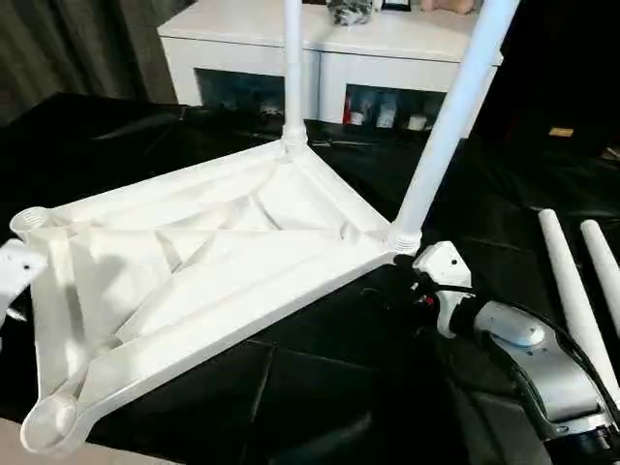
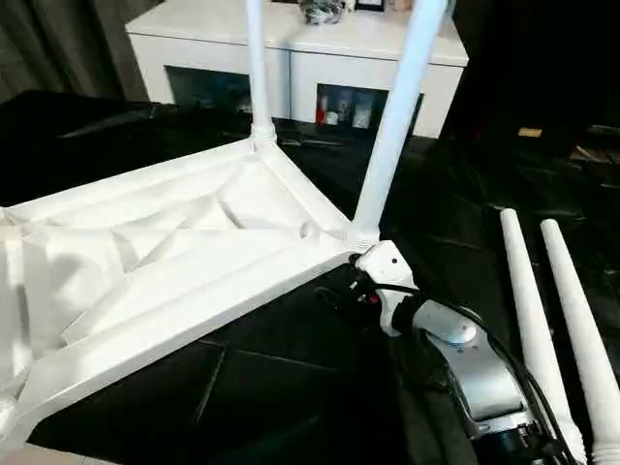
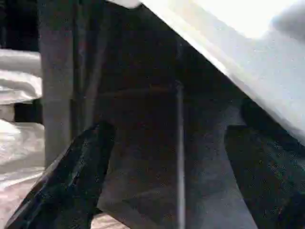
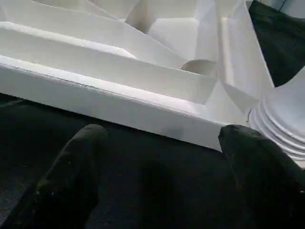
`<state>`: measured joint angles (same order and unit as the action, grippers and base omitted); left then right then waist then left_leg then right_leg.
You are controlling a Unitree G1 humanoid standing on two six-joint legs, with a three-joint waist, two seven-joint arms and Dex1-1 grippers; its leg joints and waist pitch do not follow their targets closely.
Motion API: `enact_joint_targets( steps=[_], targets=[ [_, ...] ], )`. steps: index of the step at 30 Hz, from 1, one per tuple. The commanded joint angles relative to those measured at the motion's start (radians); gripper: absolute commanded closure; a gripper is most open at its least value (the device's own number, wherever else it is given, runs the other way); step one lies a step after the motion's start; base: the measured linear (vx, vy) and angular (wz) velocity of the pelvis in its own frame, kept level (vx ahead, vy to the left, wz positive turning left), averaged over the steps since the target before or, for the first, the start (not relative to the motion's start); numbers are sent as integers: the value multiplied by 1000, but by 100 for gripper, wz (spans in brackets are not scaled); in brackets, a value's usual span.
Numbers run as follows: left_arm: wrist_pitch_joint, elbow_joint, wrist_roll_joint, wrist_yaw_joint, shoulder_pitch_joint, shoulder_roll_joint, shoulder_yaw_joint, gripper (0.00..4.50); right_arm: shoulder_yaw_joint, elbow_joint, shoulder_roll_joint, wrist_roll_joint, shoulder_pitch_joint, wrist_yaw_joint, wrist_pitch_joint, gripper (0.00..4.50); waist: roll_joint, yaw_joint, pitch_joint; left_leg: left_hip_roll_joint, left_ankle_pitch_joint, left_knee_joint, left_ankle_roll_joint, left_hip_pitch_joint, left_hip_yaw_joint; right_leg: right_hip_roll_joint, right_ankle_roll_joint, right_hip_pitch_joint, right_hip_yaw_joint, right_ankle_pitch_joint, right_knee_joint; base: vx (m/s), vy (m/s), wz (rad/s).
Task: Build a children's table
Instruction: Rotate table base
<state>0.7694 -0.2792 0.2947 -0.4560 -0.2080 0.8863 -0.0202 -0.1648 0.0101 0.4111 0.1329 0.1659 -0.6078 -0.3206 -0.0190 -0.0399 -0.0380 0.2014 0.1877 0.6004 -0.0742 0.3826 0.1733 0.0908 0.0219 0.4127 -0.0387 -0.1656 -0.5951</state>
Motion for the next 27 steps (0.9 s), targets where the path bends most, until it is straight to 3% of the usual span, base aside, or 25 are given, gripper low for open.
enact_joint_targets(
  steps=[1,5,11,14,18,19,22,23,27],
  targets=[
    [22,41,-45,-37,-10,-31,-2,4,5,-25,-7,-12,14,19,7,44,-17,3,49,15,355,-91,-20,-29,-5,26,-205,-29,25,-244,65,0,0,0],
    [49,90,-129,-69,-30,-99,-26,2,2,-68,-35,-41,24,69,16,44,-17,-6,45,14,405,-88,-30,-42,-2,25,-199,-14,26,-318,77,0,0,0],
    [62,177,-180,-123,-47,-158,-4,2,18,-170,-76,-87,60,176,18,44,-15,-10,44,13,429,-94,-46,-35,-8,27,-163,-20,25,-375,80,0,0,0],
    [84,243,-202,-169,-34,-168,23,2,24,-215,-93,-85,86,186,34,44,-13,-6,47,12,405,-94,-42,-27,-10,28,-157,-26,23,-364,78,0,0,0],
    [98,329,-244,-225,-8,-174,64,2,25,-282,-126,-89,130,198,61,44,-15,-5,50,13,377,-92,-37,-27,-8,28,-175,-25,24,-326,72,0,0,0],
    [95,370,-263,-249,7,-178,83,2,17,-317,-141,-97,154,205,73,44,-12,-2,50,12,356,-94,-37,-18,-9,27,-178,-34,22,-306,68,0,0,0],
    [123,425,-296,-275,26,-195,106,2,3,-364,-162,-104,191,212,94,44,-8,6,51,11,341,-89,-30,-23,-4,25,-192,-30,22,-288,68,0,0,0],
    [123,436,-298,-283,31,-196,114,2,2,-376,-169,-104,201,209,101,44,-4,11,51,10,331,-90,-25,-18,-5,26,-193,-34,22,-285,66,0,0,0],
    [84,477,-317,-311,71,-217,154,2,-22,-407,-206,-109,235,181,130,44,-3,15,54,11,276,-87,-11,-14,-3,25,-197,-39,21,-246,60,0,0,0]
  ],
)
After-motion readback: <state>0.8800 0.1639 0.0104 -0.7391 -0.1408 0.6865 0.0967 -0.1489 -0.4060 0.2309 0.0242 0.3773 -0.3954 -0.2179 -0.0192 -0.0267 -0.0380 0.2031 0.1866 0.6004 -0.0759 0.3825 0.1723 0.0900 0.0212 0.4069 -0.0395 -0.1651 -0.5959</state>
